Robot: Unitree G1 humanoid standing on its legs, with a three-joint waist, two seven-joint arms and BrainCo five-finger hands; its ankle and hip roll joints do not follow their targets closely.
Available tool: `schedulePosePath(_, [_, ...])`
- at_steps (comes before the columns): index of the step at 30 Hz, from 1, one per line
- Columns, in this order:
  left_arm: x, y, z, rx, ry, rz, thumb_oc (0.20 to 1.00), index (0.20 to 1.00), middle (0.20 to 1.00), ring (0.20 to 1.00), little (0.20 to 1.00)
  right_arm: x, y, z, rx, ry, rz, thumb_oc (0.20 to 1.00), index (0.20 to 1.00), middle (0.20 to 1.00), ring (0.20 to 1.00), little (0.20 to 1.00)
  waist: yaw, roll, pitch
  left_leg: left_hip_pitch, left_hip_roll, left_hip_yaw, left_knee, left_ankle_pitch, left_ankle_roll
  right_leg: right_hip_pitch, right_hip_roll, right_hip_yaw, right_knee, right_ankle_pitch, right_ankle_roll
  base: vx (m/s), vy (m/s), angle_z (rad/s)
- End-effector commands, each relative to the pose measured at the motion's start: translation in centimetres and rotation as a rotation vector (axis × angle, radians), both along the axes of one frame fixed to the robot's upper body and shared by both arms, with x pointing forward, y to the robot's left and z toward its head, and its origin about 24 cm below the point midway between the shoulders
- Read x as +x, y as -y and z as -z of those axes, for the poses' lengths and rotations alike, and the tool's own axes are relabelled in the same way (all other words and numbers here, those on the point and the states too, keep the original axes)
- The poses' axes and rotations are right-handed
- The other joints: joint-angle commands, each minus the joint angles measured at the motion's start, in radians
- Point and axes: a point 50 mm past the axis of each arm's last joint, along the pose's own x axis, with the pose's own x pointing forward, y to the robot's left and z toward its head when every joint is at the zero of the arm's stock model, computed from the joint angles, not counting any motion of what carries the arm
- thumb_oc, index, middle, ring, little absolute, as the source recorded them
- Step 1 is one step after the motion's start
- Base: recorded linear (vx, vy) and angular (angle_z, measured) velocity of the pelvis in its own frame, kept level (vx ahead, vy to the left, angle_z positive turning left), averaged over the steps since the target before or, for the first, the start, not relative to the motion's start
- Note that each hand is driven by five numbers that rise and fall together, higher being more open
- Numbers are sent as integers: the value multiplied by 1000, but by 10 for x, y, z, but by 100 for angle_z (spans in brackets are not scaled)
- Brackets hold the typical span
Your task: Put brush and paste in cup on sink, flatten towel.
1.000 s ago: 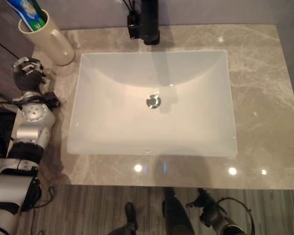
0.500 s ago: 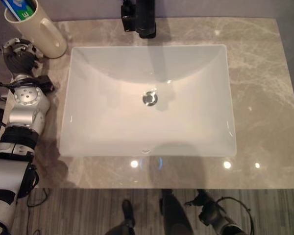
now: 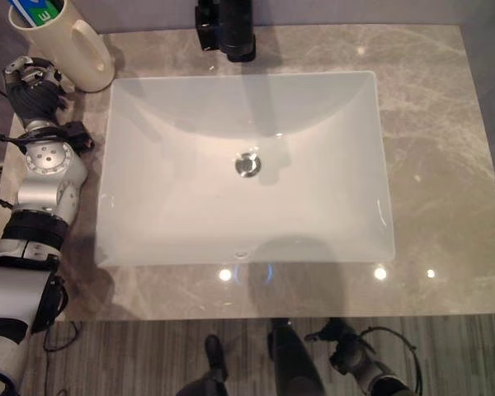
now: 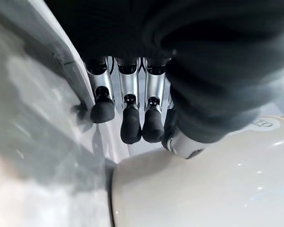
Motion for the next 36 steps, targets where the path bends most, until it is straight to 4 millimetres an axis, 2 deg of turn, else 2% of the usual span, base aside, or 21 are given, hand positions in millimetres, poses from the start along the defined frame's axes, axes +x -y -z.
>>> schedulePosePath(1, [9, 13, 9, 7, -41, 17, 200, 200, 200, 200, 200, 6, -1, -5, 19, 46, -1, 1000, 1000, 1000, 1000, 1000, -31, -6, 30, 141, 1, 48, 9, 79, -35, 7, -17, 55, 45, -19, 98, 0, 0, 0])
schedulePosePath(15, [13, 22, -3, 27, -25, 29, 200, 200, 200, 200, 200, 8, 0, -11, 36, 85, -1, 1000, 1000, 1000, 1000, 1000, -44, 1, 35, 127, 5, 59, 9, 99, -41, -7, -1, 69, 38, -21, 93, 11, -17, -5])
schedulePosePath(18, [16, 32, -10, 50, -15, 48, 200, 200, 200, 200, 200, 9, -1, -11, 41, 94, 1, 1000, 1000, 1000, 1000, 1000, -48, 6, 37, 122, 5, 60, 9, 98, -40, -14, 2, 74, 38, -20, 92, 0, 0, 0])
schedulePosePath(28, [19, 47, -9, 60, -10, 84, 200, 200, 200, 200, 200, 8, -4, -10, 45, 103, 4, 1000, 1000, 1000, 1000, 1000, -54, 9, 39, 119, 6, 66, 9, 89, -37, -30, 5, 83, 42, -21, 90, 1, 0, -1])
schedulePosePath(36, [19, 50, -4, 69, -23, 73, 200, 200, 200, 200, 200, 7, -3, -10, 43, 112, 14, 1000, 1000, 1000, 1000, 1000, -55, 9, 36, 121, 6, 66, 9, 77, -35, -37, 7, 80, 53, -27, 90, 0, 0, 0])
